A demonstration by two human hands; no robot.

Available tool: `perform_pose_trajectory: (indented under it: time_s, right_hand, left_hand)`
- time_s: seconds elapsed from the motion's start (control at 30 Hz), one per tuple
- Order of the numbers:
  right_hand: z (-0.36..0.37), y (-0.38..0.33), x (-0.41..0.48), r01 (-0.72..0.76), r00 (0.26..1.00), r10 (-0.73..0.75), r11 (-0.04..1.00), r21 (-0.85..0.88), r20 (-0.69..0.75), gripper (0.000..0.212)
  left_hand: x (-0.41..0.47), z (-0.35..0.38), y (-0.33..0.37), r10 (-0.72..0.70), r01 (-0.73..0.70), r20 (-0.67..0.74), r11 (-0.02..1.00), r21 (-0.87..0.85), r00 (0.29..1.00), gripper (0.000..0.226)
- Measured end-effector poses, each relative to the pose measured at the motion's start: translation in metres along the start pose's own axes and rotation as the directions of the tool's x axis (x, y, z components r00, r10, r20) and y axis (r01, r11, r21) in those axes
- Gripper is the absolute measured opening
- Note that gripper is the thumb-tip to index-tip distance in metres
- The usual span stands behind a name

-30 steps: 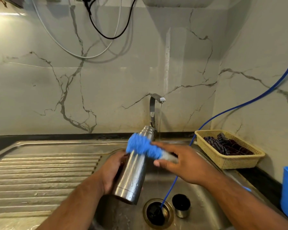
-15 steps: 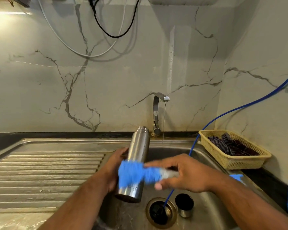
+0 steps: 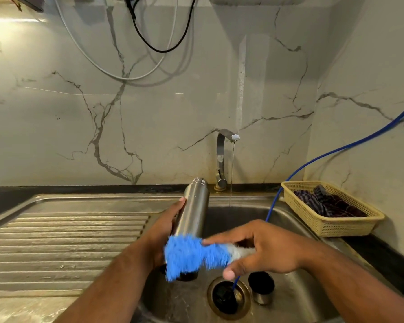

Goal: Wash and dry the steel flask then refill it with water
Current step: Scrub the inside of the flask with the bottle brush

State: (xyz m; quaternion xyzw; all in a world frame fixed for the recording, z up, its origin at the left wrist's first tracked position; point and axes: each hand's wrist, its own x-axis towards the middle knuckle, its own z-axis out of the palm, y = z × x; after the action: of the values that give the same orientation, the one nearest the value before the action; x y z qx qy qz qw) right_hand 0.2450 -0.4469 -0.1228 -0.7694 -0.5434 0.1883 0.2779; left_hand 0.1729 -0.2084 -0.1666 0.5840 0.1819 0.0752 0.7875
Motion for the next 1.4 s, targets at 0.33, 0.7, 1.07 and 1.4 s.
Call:
perform_pose_trajectory:
  time_s: [0.33, 0.7, 1.07, 1.4]
  right_hand:
    - [0.002, 0.007, 0.008, -0.078, 0.963, 0.056, 0.994, -0.072, -0.265, 0.059]
    - [-0.005, 0.015, 0.009, -0.093, 0.794, 0.07, 0.996, -0.008, -0.604, 0.057]
    - [-0.006, 0.013, 0.001, -0.085, 0.912, 0.041, 0.992, -0.091, -0.409, 0.06]
    - [-0.007, 0.023, 0.007, -0.093, 0.878, 0.006, 0.983, -0.158, -0.479, 0.062]
  left_hand:
    - [0.0, -0.004, 0.0, -0.05, 0.05, -0.014, 0.999, 0.01, 0.999, 0.065]
    - [-0.008, 0.005, 0.001, -0.034, 0.019, 0.11, 0.991, 0.133, 0.993, 0.059]
    - [-0.014, 0.012, 0.002, 0.004, -0.023, 0.109, 0.985, 0.173, 0.994, 0.06]
    - [-0.017, 0.013, 0.004, 0.016, -0.031, 0.075, 0.977, 0.211, 0.997, 0.058]
